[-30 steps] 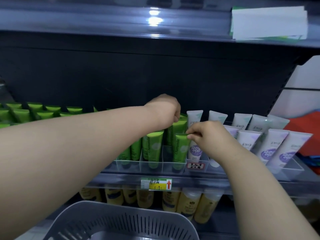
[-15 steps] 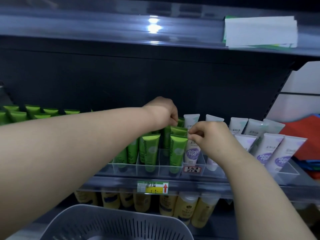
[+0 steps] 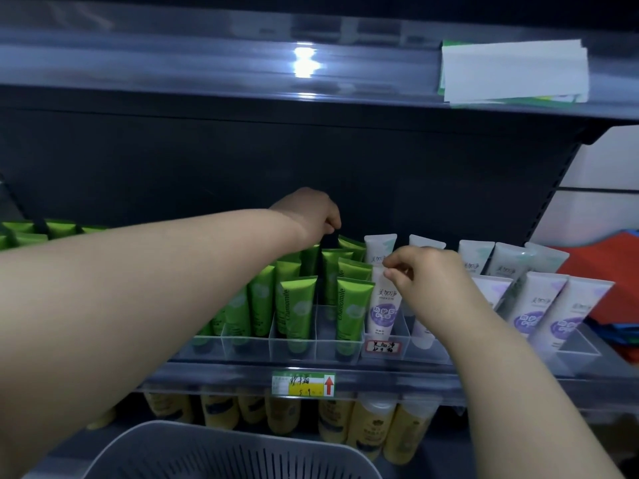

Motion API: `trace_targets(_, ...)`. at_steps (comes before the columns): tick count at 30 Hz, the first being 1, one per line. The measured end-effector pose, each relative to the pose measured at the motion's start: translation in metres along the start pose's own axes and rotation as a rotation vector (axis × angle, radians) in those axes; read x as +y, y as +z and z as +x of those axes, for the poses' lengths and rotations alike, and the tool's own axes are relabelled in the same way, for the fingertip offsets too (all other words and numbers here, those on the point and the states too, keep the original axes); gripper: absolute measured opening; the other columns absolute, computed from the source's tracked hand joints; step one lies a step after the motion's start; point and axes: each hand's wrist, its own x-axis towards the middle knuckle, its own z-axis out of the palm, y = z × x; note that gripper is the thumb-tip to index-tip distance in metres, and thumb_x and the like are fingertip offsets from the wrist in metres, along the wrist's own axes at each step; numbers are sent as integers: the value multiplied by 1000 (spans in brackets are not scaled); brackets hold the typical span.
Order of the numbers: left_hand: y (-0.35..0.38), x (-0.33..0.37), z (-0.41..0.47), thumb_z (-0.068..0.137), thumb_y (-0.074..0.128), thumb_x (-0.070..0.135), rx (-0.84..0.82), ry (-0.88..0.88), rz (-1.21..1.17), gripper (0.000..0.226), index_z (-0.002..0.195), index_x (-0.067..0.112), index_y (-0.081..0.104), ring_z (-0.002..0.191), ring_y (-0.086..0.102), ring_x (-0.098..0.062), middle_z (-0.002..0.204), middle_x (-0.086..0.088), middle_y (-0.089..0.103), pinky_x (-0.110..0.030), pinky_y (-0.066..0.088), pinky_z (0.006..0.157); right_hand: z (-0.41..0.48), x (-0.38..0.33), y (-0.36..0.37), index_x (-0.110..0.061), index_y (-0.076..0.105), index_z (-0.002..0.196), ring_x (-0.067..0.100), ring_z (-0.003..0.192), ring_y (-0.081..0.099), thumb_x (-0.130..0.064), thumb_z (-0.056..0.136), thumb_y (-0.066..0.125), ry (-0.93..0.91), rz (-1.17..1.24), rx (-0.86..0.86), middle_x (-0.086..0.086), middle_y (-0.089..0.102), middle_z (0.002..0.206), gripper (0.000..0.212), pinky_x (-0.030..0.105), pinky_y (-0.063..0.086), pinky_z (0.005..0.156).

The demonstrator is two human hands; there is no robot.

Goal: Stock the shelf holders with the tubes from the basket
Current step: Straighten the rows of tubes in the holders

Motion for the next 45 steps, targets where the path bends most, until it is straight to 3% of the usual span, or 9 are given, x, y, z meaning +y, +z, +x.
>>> trace_targets(5, 6, 1, 13, 94, 53, 20, -51, 109, 34, 30, 123, 19, 61, 117, 52, -17, 129, -1, 57, -24, 39, 96, 0, 1, 1, -21, 67, 110, 19, 93, 60, -25, 92, 55, -15, -13, 18, 2, 66, 102, 22, 32, 51, 83)
trace_targets(9, 15, 3, 21, 91, 59, 26, -92, 137, 73, 28, 116, 18, 65, 106, 57, -17, 118, 0, 63, -26, 44, 89, 0, 3, 1, -21, 65, 114, 20, 96, 59, -23, 93, 54, -20, 1, 44, 4, 64, 105, 24, 32, 50, 84)
trace_targets(12, 19, 1, 25, 90, 59, 28, -45, 109, 82, 20, 103, 17, 70, 93, 58, -14, 105, 1, 66, -26, 46, 80, 2, 4, 1, -21, 65, 114, 21, 95, 59, -23, 93, 53, -22, 8, 54, 4, 64, 106, 24, 33, 50, 85)
trace_targets(18, 26, 2, 33, 89, 61, 24, 32, 68, -3, 20, 103, 14, 71, 100, 60, -14, 109, 1, 68, -21, 44, 83, 4, 5, 3, -21, 66, 113, 22, 94, 60, -21, 92, 54, -54, 1, 121, 4, 66, 103, 24, 33, 50, 82)
trace_targets(27, 21, -3, 31, 81, 71, 29, 21, 24, -74, 33, 111, 16, 67, 91, 56, -10, 108, 1, 66, -20, 42, 79, 7, -1, 3, -21, 66, 113, 24, 95, 60, -19, 91, 54, -78, 36, 155, 5, 66, 103, 25, 38, 52, 82)
trace_targets(33, 4, 2, 18, 84, 68, 30, -43, 71, -61, 15, 94, 18, 70, 85, 57, -8, 91, 8, 64, -20, 41, 71, 5, -2, 2, -21, 66, 113, 24, 95, 60, -19, 91, 54, -74, 29, 146, 6, 66, 103, 25, 35, 51, 82)
trace_targets(38, 6, 9, 13, 88, 63, 23, -178, 80, 64, 19, 106, 18, 68, 89, 52, -7, 104, 7, 64, -20, 40, 78, 4, 0, 2, -19, 66, 114, 24, 94, 60, -18, 91, 55, -74, 23, 142, 7, 66, 103, 25, 35, 51, 83)
trace_targets(45, 6, 25, 14, 91, 57, 19, -48, 122, 25, 18, 103, 14, 70, 93, 57, -10, 108, 3, 66, -20, 42, 79, 4, 11, 4, -18, 65, 116, 26, 102, 57, -15, 90, 54, -37, -54, 103, 8, 62, 110, 29, 37, 49, 86)
